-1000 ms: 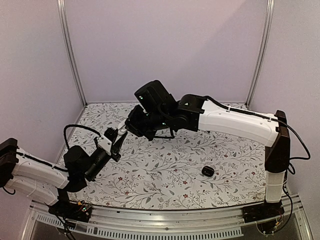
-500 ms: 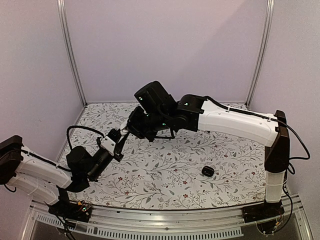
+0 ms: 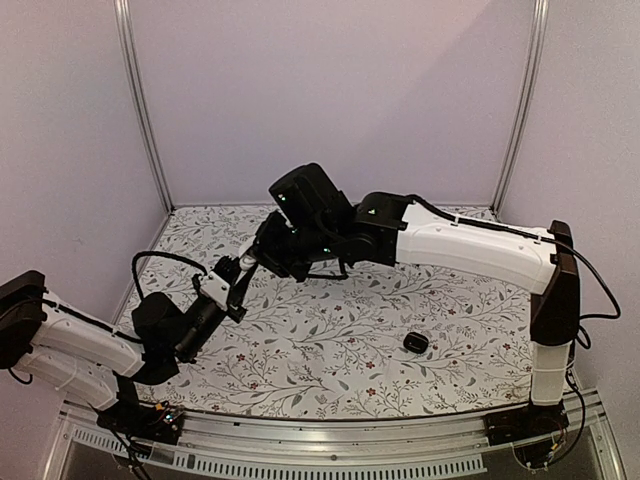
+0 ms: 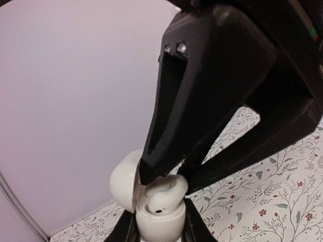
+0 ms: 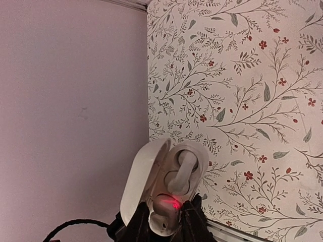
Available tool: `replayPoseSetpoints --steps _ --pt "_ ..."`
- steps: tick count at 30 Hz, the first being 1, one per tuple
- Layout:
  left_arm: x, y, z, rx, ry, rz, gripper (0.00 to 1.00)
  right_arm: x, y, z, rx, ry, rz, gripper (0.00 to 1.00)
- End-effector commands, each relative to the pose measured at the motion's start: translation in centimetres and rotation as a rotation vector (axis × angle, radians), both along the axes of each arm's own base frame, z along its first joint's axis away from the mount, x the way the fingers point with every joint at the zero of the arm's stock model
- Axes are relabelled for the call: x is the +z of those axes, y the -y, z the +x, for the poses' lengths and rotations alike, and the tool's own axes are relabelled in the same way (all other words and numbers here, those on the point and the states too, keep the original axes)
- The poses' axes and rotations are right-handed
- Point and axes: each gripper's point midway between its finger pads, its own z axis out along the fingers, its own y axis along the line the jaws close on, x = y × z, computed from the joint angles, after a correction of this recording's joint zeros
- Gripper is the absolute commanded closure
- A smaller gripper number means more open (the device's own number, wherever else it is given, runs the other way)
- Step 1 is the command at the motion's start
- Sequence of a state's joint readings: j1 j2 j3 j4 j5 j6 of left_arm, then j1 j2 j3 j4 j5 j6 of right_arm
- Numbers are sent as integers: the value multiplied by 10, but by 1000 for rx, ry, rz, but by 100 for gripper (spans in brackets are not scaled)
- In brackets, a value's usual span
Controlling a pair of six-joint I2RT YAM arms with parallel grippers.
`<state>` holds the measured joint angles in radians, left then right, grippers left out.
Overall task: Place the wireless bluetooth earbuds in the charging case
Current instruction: Insert the left earbud into the left side groove of the charging case.
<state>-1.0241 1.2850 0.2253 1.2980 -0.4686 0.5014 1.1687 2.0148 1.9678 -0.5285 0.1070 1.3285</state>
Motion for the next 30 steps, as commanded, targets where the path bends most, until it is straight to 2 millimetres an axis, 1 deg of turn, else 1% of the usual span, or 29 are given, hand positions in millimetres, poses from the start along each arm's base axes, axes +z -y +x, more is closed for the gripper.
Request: replayPoseSetpoints --steps 1,6,7,10,14,17,18,20,23,29,30 --pt "21 5 -12 -66 42 -76 100 27 3 5 -4 84 68 76" --pt "23 6 -13 -78 40 -89 100 24 9 1 -4 79 104 66" --pt "23 6 -13 -77 40 -88 100 28 10 0 -7 78 119 65" --pt "24 7 -13 -82 39 -93 100 30 11 -3 3 75 131 65" --pt "24 7 -13 -87 36 -100 100 34 13 -5 9 94 153 62" --pt "24 7 -13 -88 35 -104 100 42 16 -5 6 117 196 59" --pt "24 6 -13 -89 34 -106 100 43 17 -6 6 120 202 59" --pt "25 5 -14 -91 36 -112 100 50 18 -7 12 135 222 58" --pt "27 4 -14 -102 33 -127 100 56 16 -9 34 158 242 57" --pt "27 6 -14 -148 6 -138 100 52 24 -20 98 216 262 57" --pt "27 6 -14 -163 1 -142 100 56 24 -21 109 240 284 57"
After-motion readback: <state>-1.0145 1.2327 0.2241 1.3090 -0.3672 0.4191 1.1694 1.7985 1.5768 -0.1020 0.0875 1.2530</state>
